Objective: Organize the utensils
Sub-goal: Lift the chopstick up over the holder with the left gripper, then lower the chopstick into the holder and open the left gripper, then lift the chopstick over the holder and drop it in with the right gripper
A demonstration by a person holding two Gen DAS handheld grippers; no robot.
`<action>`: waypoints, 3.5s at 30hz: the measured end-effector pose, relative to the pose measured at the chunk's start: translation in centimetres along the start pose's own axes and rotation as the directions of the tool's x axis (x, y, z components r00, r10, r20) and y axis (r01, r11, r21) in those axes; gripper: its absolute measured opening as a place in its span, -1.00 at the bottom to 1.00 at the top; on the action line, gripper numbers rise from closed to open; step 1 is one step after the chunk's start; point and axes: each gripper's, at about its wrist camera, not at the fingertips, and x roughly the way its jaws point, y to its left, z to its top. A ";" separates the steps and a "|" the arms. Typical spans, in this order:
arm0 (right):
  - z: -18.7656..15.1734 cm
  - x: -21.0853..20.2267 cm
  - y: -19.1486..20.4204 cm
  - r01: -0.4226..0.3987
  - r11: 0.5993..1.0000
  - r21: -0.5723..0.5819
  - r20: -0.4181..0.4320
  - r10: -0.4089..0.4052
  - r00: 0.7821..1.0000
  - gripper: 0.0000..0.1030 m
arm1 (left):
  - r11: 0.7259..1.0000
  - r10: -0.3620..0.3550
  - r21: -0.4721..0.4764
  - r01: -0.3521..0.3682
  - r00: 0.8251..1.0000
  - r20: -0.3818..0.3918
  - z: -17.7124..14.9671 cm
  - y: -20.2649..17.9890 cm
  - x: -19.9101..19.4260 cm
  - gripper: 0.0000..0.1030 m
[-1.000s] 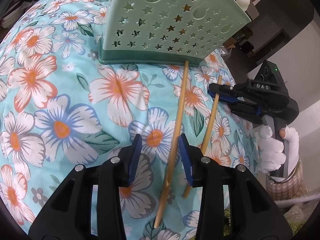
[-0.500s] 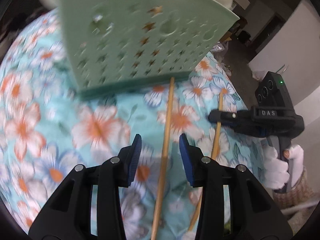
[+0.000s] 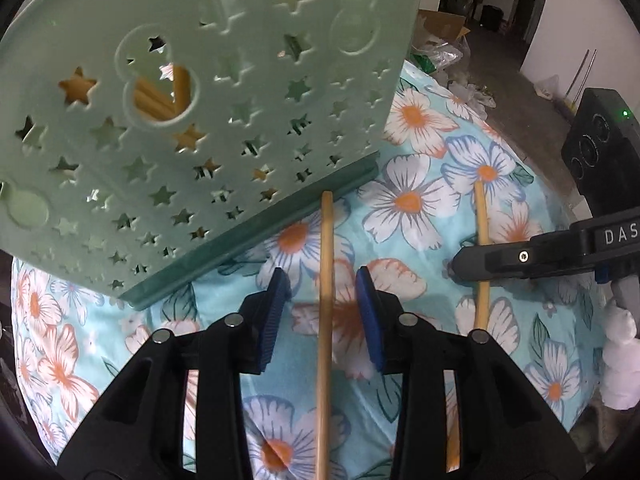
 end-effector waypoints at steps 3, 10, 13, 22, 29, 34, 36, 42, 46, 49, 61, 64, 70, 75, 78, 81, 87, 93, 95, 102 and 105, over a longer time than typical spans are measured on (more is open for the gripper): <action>0.1 0.1 0.0 -0.003 1.000 0.000 0.001 0.003 1.000 -0.82 | 1.000 -0.004 -0.007 0.004 1.000 0.001 0.3 0.1 0.1 -0.63; 0.0 -0.1 -0.1 -0.005 1.000 -0.002 0.004 0.005 1.000 -0.82 | 0.999 -0.029 -0.020 0.029 1.000 -0.001 0.5 -0.2 -0.6 -0.91; -0.2 -0.3 -0.1 -0.006 1.000 -0.008 0.008 0.006 1.000 -0.83 | 0.997 -0.066 -0.035 0.066 0.998 0.014 -0.2 -0.2 -1.9 -0.91; -0.4 -0.2 -0.1 -0.007 1.000 -0.009 0.008 0.007 1.000 -0.83 | 0.969 -0.172 -0.145 0.200 0.968 0.185 -0.4 1.9 -10.9 -0.91; -0.4 -0.2 -0.1 -0.010 1.000 -0.010 0.005 0.010 1.000 -0.82 | 0.928 -0.148 -0.249 0.278 0.886 0.439 1.0 7.0 -19.9 -0.90; -0.4 -0.2 -0.1 -0.011 1.000 -0.009 0.002 0.011 1.000 -0.82 | 0.932 -0.101 -0.239 0.273 0.828 0.551 1.7 8.8 -24.8 -0.90; -0.4 -0.2 -0.1 -0.011 1.000 -0.008 0.002 0.011 1.000 -0.83 | 0.935 -0.090 -0.231 0.269 0.811 0.578 2.1 9.2 -26.4 -0.90; -0.4 -0.2 -0.1 -0.011 1.000 -0.008 0.002 0.011 1.000 -0.83 | 0.950 -0.033 -0.209 0.233 0.740 0.672 3.9 9.6 -30.1 -0.90; -0.4 -0.1 -0.1 -0.011 1.000 -0.006 0.001 0.011 1.000 -0.83 | 0.951 -0.005 -0.221 0.215 0.727 0.686 4.3 9.9 -30.2 -0.91; -0.3 -0.1 -0.1 -0.011 1.000 -0.004 -0.001 0.011 1.000 -0.83 | 0.949 0.007 -0.238 0.208 0.741 0.672 4.7 10.3 -28.9 -0.91; -0.1 0.0 0.0 -0.010 1.000 0.000 -0.007 0.010 1.000 -0.83 | 0.924 -0.027 -0.286 0.255 0.788 0.615 4.5 11.5 -21.7 -0.90; 0.0 0.0 0.0 -0.010 1.000 0.000 -0.008 0.010 1.000 -0.83 | 0.913 -0.044 -0.299 0.278 0.795 0.605 4.1 11.6 -20.0 -0.90; 0.0 0.0 0.0 -0.005 1.000 0.000 -0.007 0.005 1.000 -0.83 | 0.902 -0.068 -0.302 0.310 0.791 0.608 3.4 11.7 -19.4 -0.85; 0.0 0.1 0.1 0.001 1.000 -0.003 -0.004 -0.001 1.000 -0.82 | 0.898 -0.048 -0.311 0.312 0.771 0.635 2.9 12.1 -20.0 -0.64; -0.1 0.1 0.2 0.005 1.000 -0.003 -0.004 -0.005 1.000 -0.82 | 0.895 -0.043 -0.315 0.315 0.764 0.644 2.7 12.3 -20.5 -0.55; -0.3 0.0 0.6 0.016 1.000 -0.020 0.006 -0.016 1.000 -0.79 | 0.891 -0.039 -0.316 0.326 0.748 0.663 2.1 12.5 -21.1 -0.48; -0.6 -1.5 3.0 0.046 0.994 -0.104 0.072 -0.039 0.997 -0.80 | 0.887 0.004 -0.331 0.321 0.713 0.701 0.7 13.0 -22.6 -0.14; -0.5 -4.7 7.8 0.079 0.967 -0.241 0.184 -0.034 0.982 -0.86 | 0.870 0.036 -0.367 0.330 0.699 0.714 -1.1 14.4 -23.4 -0.12; -0.5 -6.3 10.3 0.093 0.945 -0.314 0.230 -0.020 0.973 -0.88 | 0.864 0.044 -0.379 0.331 0.700 0.713 -1.8 14.8 -23.5 -0.11; -1.0 -10.3 20.1 0.227 0.780 -0.583 0.387 0.021 0.922 -0.88 | 0.830 0.086 -0.463 0.311 0.749 0.657 -6.2 16.3 -22.0 -0.04; -1.8 -10.9 24.0 0.291 0.686 -0.667 0.447 0.055 0.893 -0.88 | 0.812 0.116 -0.512 0.281 0.782 0.613 -8.2 16.7 -20.8 -0.04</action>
